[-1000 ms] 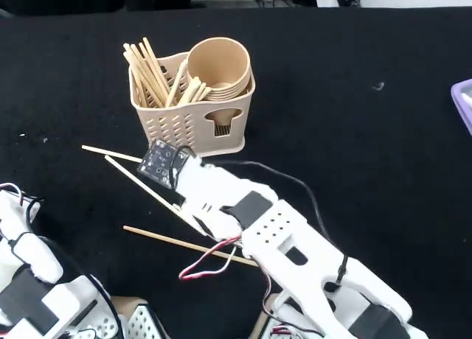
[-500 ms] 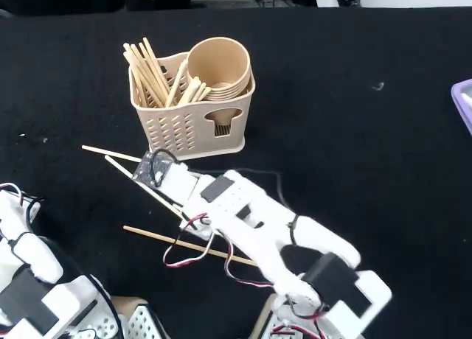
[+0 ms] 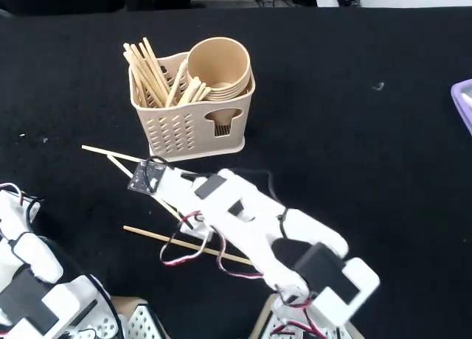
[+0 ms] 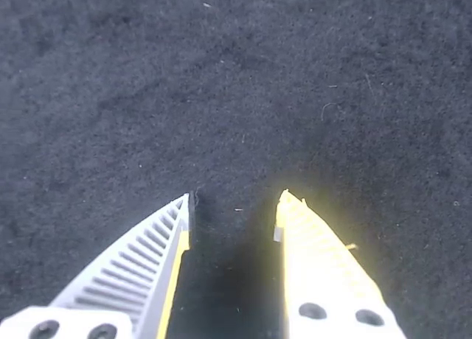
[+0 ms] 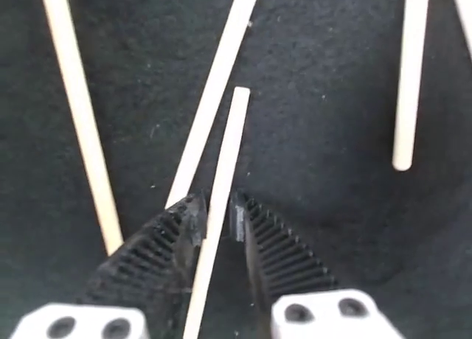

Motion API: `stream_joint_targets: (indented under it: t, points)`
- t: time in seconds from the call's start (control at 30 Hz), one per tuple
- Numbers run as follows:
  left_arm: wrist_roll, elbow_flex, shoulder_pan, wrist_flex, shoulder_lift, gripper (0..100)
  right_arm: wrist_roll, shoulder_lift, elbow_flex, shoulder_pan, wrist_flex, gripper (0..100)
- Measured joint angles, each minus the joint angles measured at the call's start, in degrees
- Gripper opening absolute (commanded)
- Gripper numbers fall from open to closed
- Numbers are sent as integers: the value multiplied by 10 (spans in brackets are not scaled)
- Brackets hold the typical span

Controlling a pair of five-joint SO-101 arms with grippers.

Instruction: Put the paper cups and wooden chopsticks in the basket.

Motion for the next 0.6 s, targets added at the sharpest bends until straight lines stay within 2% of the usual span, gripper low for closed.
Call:
stream_joint_targets:
  t: [0.07,0.43,0.6]
  points:
    - [0,0,0,0,0,191,2,11,-14,1,7,8]
    - [0,0,0,0,0,191,-21,-81,-34,4,5,11]
    - [0,0,0,0,0,191,-57,-72,-74,-7,-72,11]
